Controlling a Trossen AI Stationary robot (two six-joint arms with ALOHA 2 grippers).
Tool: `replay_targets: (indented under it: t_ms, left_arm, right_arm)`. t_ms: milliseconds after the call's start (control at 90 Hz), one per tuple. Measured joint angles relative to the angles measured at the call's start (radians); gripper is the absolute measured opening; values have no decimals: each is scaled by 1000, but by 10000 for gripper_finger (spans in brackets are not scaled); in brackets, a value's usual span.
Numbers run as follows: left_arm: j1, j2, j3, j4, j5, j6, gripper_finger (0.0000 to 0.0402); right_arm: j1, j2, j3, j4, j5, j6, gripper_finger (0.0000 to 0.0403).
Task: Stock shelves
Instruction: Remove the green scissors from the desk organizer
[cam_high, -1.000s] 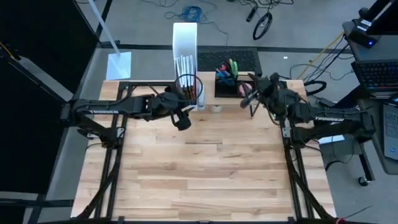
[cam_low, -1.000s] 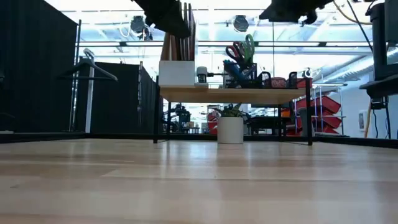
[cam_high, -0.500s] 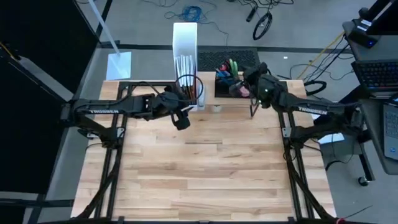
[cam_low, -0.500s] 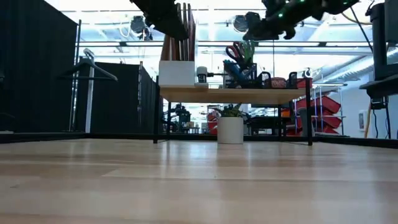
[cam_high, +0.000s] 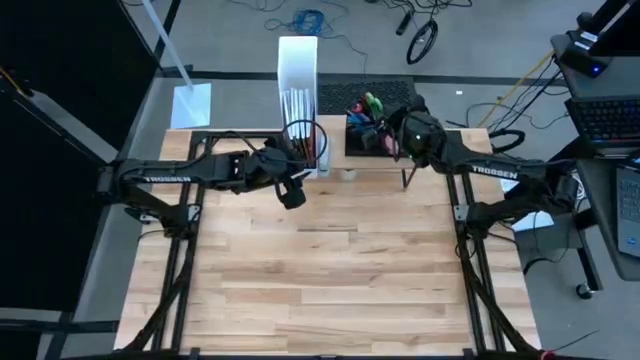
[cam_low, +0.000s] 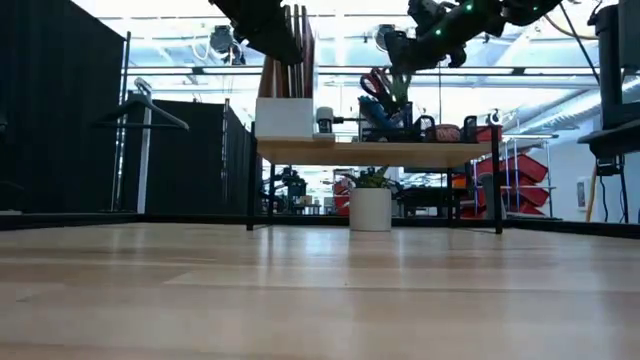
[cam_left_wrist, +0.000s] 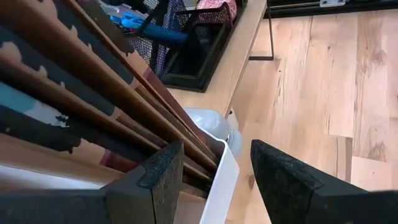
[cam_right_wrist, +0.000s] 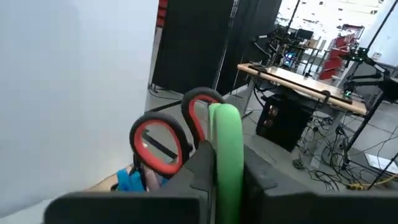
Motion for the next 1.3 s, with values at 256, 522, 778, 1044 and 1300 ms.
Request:
replay_targets:
  t_ms: [256, 522, 778, 1044, 1300]
  left_arm:
    - [0, 0, 0, 0, 0, -2, 176]
    - [0, 0, 0, 0, 0, -1, 176]
    - [0, 0, 0, 0, 0, -1, 176]
    - [0, 1, 0, -8, -1, 47, 176]
    - [0, 1, 0, -9, -1, 42, 176]
  right_arm:
    - [36, -1, 124, -42, 6, -70, 13]
    - [133, -9, 368, -272, 41, -149, 14]
    - [260, -61, 529, -682, 54, -47, 14]
    - [416, -98, 528, -1062, -5, 271, 14]
    - [534, -91, 388, -1241, -2, 468, 14]
